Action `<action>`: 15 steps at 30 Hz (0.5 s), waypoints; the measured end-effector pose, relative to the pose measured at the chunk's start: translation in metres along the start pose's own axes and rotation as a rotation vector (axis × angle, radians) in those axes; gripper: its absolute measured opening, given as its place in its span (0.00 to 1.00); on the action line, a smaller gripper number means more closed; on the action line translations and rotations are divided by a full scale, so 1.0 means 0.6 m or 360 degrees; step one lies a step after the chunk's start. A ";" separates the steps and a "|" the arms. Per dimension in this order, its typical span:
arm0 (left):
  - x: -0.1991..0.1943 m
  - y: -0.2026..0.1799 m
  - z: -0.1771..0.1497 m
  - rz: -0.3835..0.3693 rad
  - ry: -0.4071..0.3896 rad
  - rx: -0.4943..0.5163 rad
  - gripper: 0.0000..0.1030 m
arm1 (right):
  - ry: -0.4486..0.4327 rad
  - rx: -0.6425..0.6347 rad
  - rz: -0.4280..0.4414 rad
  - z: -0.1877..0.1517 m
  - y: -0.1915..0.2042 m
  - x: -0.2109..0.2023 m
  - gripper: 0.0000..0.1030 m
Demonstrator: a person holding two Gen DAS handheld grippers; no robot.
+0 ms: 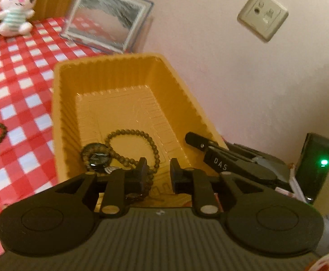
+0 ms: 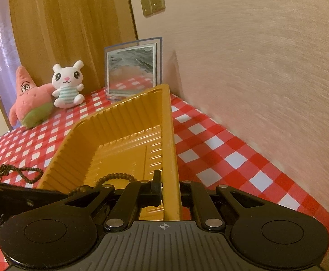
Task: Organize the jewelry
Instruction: 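Carry the pendant strand into the tray and open the left tool, then grasp the black rectangular pendant beside the pearl necklace with the left tool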
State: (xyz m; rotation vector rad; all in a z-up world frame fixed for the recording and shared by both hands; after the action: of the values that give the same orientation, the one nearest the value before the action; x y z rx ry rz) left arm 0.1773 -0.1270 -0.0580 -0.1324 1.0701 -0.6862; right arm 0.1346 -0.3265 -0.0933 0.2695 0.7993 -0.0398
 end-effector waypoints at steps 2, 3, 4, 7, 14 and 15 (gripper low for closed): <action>-0.026 0.006 -0.007 0.0045 -0.0053 -0.0023 0.17 | 0.0002 -0.0004 0.0003 0.000 0.000 0.000 0.06; -0.040 0.011 -0.013 0.0078 -0.0077 -0.0036 0.17 | 0.0003 -0.0007 0.0005 0.000 -0.001 0.000 0.06; -0.056 0.018 -0.021 0.0125 -0.0104 -0.0048 0.18 | 0.0004 -0.0008 0.0006 0.000 -0.001 0.000 0.06; -0.100 0.046 -0.052 0.0307 -0.0147 -0.0088 0.19 | 0.0008 -0.0016 0.0011 -0.001 -0.001 0.000 0.06; -0.155 0.136 -0.134 0.0710 -0.0087 -0.0302 0.19 | 0.0022 -0.0025 0.0017 -0.004 -0.004 0.001 0.06; -0.159 0.145 -0.146 0.0747 -0.0077 -0.0335 0.19 | 0.0024 -0.0026 0.0017 -0.004 -0.004 0.001 0.06</action>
State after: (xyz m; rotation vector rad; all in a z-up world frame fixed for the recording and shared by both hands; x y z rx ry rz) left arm 0.1145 0.0161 -0.0650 -0.0738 1.0748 -0.1468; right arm 0.1331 -0.3284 -0.0958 0.2586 0.8129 -0.0211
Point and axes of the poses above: each gripper's, at about its wrist camera, not at the fingertips, and x roughly the way its jaws point, y to its left, z to its top, the point moved 2 cm from there along x, roughly the way its jaws point, and after that the axes turned 9 degrees about y, right-handed, at the moved point
